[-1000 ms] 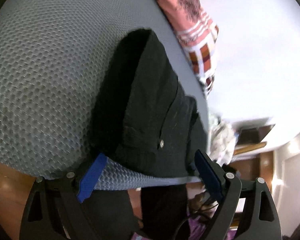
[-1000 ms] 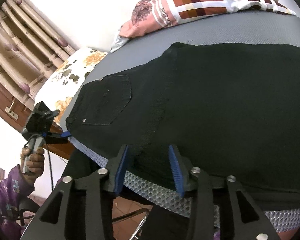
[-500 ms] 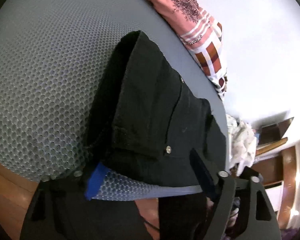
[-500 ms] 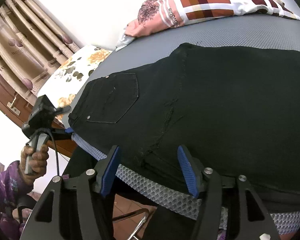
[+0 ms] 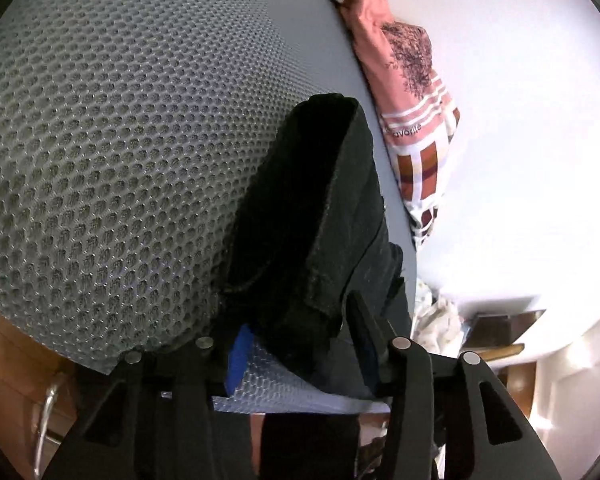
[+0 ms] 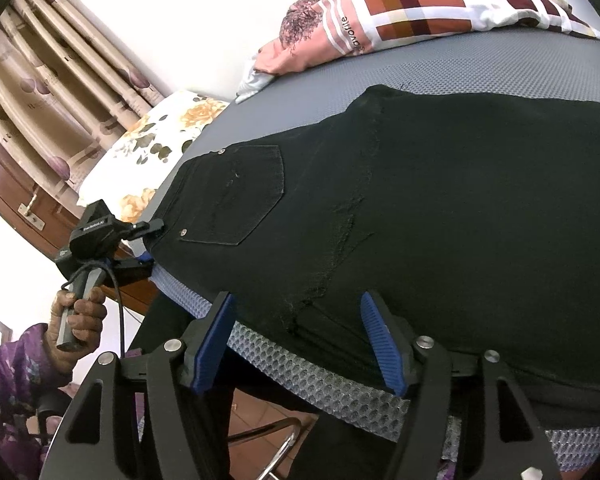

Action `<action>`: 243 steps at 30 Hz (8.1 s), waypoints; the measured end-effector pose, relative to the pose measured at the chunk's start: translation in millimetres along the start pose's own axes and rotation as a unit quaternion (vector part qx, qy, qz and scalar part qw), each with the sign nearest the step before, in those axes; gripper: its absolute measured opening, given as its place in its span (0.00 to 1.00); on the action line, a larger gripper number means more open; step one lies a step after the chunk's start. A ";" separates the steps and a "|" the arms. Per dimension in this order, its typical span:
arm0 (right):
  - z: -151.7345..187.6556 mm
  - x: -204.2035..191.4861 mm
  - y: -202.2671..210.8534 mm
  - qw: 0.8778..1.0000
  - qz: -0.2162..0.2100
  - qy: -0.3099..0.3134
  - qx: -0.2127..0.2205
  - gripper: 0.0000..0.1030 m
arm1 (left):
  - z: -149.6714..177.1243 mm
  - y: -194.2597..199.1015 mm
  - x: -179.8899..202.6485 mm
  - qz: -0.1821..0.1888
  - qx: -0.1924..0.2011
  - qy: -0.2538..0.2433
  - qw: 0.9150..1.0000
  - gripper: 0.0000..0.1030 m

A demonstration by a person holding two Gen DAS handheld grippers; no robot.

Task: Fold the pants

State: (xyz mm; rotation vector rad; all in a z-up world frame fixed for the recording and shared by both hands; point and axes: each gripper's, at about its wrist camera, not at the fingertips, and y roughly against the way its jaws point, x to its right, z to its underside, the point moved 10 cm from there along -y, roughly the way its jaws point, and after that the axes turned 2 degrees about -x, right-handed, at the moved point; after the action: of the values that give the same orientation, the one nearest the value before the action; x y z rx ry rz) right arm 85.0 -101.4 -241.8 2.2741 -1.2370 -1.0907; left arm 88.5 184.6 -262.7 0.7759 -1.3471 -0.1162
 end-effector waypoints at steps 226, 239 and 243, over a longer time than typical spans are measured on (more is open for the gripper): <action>54.4 166.9 147.5 0.883 -0.157 -0.433 0.087 0.14 | 159.7 -213.5 153.1 -0.137 -0.128 -0.374 0.908 0.79; 12.2 181.6 194.6 0.950 0.012 -0.299 0.091 0.68 | 149.5 -198.6 160.0 -0.120 -0.112 -0.370 0.915 0.79; 4.4 193.7 162.5 0.962 -0.005 -0.268 0.048 0.68 | 136.9 -200.6 164.1 -0.111 -0.112 -0.372 0.915 0.79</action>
State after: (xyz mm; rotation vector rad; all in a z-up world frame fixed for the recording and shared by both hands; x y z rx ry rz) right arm 53.5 -352.3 -238.2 2.1195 -1.4954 -1.7626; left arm 77.5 -107.1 -237.1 0.7092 -1.9096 -0.8006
